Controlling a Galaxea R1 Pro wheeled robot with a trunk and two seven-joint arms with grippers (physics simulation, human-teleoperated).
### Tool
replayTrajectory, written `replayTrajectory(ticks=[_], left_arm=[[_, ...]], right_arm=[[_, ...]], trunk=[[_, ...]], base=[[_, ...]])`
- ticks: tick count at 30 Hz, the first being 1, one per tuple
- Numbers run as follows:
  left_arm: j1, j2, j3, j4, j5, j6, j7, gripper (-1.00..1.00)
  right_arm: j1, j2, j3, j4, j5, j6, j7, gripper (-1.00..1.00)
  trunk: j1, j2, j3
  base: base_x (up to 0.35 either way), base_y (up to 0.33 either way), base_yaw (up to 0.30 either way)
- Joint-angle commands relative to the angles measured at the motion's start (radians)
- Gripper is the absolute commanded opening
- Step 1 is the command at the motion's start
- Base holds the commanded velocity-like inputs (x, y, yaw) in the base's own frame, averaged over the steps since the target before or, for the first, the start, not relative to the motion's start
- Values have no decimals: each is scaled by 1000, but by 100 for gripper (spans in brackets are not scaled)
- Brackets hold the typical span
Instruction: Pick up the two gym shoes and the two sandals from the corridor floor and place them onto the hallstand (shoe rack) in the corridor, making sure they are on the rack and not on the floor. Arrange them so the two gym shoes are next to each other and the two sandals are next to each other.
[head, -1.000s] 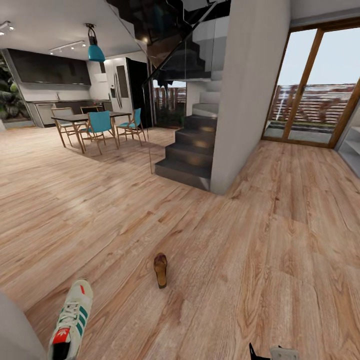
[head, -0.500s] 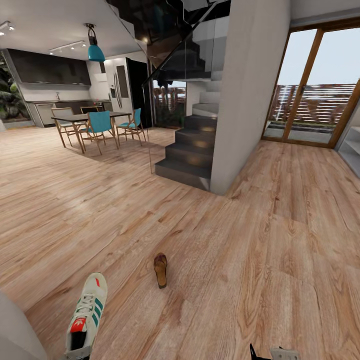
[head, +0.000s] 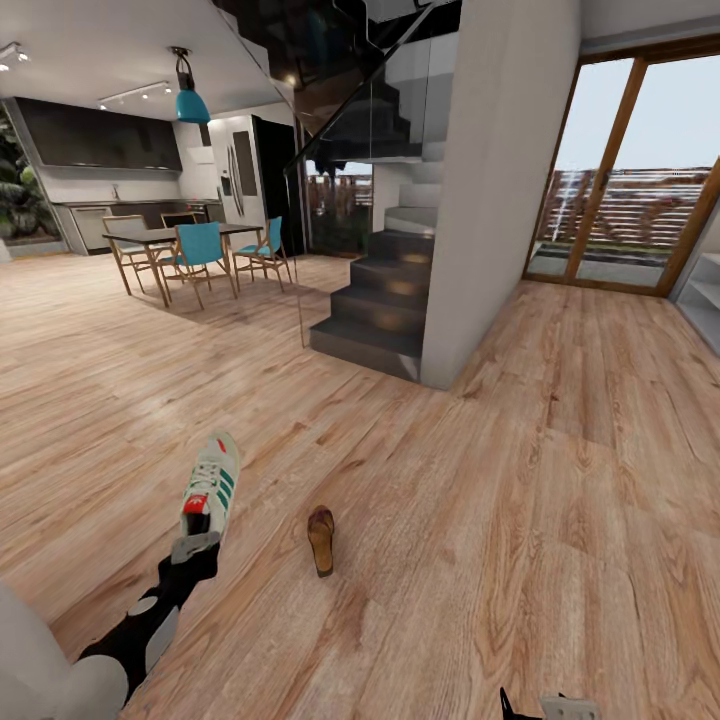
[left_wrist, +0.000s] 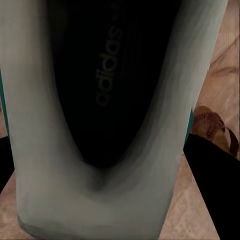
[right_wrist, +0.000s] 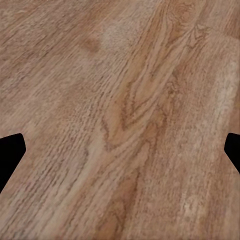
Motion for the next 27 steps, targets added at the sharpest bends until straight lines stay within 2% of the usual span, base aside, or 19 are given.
replayTrajectory(ticks=[1, 4, 11, 21, 27], left_arm=[[-14, -3, 10, 1, 0, 3, -9, -100], [-55, -12, 10, -2, -6, 32, -9, -100], [-85, -20, 10, -27, -22, 67, -8, -100], [-90, -23, 9, -55, -28, 77, -8, -100], [-90, -23, 10, -58, -26, 77, -8, -100]], right_arm=[[-1, 1, -5, 1, 11, -3, -1, 100], [-1, 1, -5, 1, 11, -3, -1, 100], [0, 1, -6, 2, 11, -3, -2, 100], [-1, 1, -6, 0, 11, -5, -2, 100], [0, 1, -6, 0, 11, -5, -2, 100]], trunk=[[0, 0, -1], [0, 0, -1], [0, 0, -1], [0, 0, -1], [0, 0, -1]], base=[[0, 0, 0], [0, 0, 0], [37, 0, 24], [310, 0, 236], [312, 112, 43]])
